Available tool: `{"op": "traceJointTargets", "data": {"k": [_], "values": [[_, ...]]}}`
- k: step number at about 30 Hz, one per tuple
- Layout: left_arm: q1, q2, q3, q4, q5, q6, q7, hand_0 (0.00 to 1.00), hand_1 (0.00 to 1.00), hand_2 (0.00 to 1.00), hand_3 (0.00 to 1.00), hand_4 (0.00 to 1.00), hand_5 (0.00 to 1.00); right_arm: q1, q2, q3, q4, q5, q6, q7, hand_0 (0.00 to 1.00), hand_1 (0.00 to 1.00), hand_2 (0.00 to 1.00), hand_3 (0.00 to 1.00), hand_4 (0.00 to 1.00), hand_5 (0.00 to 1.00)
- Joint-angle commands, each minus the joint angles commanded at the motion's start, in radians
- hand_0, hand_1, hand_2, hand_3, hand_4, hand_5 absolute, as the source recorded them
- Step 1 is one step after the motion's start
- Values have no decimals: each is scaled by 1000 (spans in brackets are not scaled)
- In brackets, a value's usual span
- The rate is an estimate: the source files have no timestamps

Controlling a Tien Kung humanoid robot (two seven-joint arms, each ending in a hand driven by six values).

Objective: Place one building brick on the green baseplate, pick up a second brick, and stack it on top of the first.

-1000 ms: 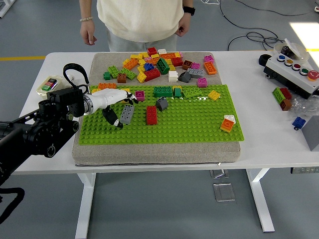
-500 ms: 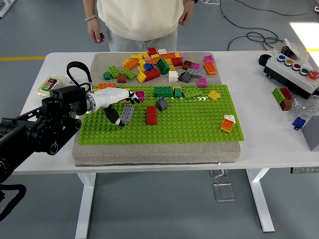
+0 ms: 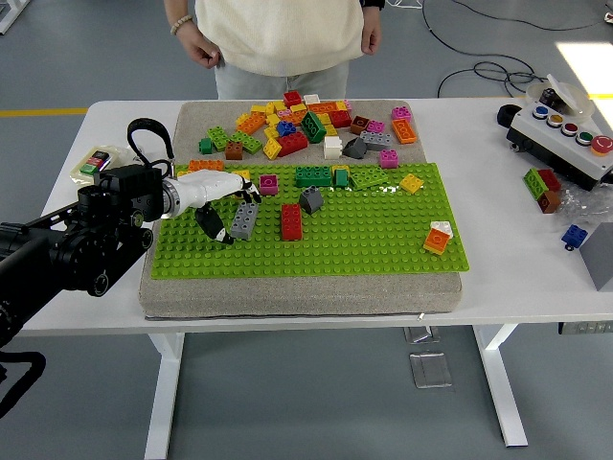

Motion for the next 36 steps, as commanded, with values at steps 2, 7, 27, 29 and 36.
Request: {"op": "traceJointTargets", "data": {"k": [2, 7, 27, 29, 36], "values": [[0, -1, 0, 1, -2, 1, 0, 873, 806, 762, 771, 959, 11, 0, 0, -1, 0, 0, 0, 0, 758, 685, 729, 752, 998, 495], [1, -3, 0, 3, -9, 3, 1, 864, 794, 750, 763, 958, 10, 1, 0, 1, 0, 1, 0, 1, 757, 685, 731, 752, 998, 496], [-9, -10, 12, 15, -45, 1, 9, 792, 744, 616, 605, 807, 2, -1, 0, 0, 0, 1, 0, 1, 758, 685, 731, 752, 998, 496], [-10, -10, 13, 14, -51, 0, 9, 792, 744, 616, 605, 807, 2, -1, 0, 0, 0, 1, 0, 1, 758, 685, 731, 752, 998, 496], [-17, -5, -1, 5, -57, -6, 11, 759, 720, 588, 562, 745, 2, -3, 1, 0, 0, 0, 0, 1, 758, 685, 731, 752, 998, 500]]}}
